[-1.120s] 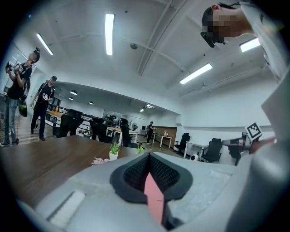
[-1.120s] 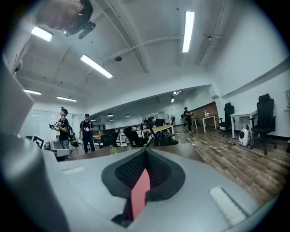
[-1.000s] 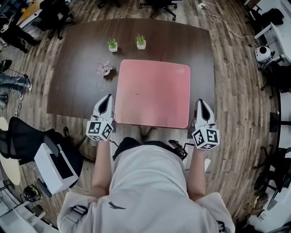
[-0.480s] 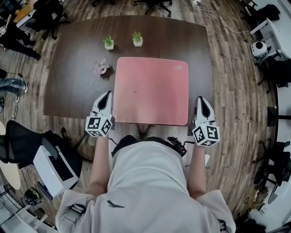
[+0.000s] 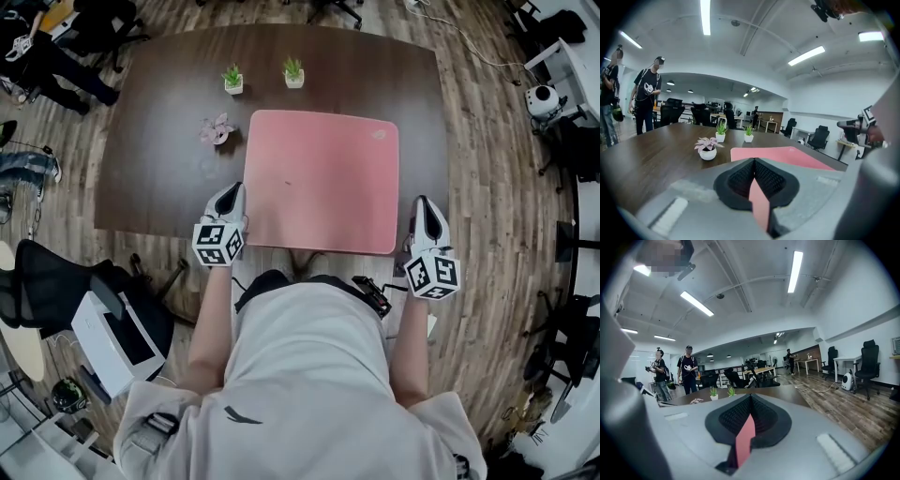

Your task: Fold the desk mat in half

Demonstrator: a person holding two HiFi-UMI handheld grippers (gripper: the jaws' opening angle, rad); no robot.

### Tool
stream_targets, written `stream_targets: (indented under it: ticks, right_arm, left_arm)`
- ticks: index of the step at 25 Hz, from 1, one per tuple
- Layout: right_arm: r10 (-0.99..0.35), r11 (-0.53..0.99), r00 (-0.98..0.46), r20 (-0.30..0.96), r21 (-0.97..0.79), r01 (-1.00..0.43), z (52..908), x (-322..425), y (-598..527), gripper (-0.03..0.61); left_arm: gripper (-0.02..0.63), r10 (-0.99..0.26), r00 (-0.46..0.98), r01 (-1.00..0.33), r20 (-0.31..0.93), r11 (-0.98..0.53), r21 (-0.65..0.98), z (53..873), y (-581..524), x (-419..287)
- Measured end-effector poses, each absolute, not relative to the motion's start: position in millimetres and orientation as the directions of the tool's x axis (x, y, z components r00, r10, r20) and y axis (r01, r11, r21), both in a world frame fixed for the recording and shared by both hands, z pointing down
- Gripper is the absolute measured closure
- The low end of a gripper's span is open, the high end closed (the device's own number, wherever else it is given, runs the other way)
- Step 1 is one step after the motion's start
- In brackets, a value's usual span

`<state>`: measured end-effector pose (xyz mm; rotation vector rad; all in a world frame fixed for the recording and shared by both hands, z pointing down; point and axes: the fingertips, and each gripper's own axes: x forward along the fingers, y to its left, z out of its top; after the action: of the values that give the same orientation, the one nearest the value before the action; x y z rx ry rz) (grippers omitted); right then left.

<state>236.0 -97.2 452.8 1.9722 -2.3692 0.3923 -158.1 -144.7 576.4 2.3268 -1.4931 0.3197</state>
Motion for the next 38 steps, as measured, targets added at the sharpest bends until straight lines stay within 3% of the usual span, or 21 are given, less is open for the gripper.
stream_targets:
  ticks: [2, 3, 8, 13, 38]
  right_arm:
    - [-0.961, 0.160, -0.193, 0.196, -0.172, -0.972, 456.5, 236.4, -97.0, 0.575]
    - [-0.960, 0.159, -0.193, 0.201, -0.173, -0.972, 458.6, 236.0, -97.3, 0.575]
    - [-0.955, 0.160, -0.198, 0.222, -0.181, -0.971, 468.7, 230.4, -96.4, 0.575]
    - [-0.951, 0.155, -0.198, 0.238, -0.184, -0.971, 473.3, 230.3, -95.3, 0.575]
    - [-0.940, 0.171, -0.221, 0.261, -0.200, -0.965, 489.0, 215.7, -100.6, 0.575]
  left_arm:
    - [0.597, -0.805, 0.415, -0.909, 0.424, -0.379, 0.172, 593.6, -145.5, -154.7]
    - [0.543, -0.790, 0.414, -0.910, 0.451, -0.376, 0.176, 603.1, -145.7, -153.4]
    - [0.447, -0.720, 0.370, -0.927, 0.587, -0.327, 0.184, 645.3, -138.1, -157.7]
    - [0.382, -0.614, 0.314, -0.943, 0.724, -0.290, 0.164, 677.9, -125.4, -161.9]
    - [0.430, -0.552, 0.283, -0.952, 0.785, -0.259, 0.162, 689.2, -121.7, -153.9]
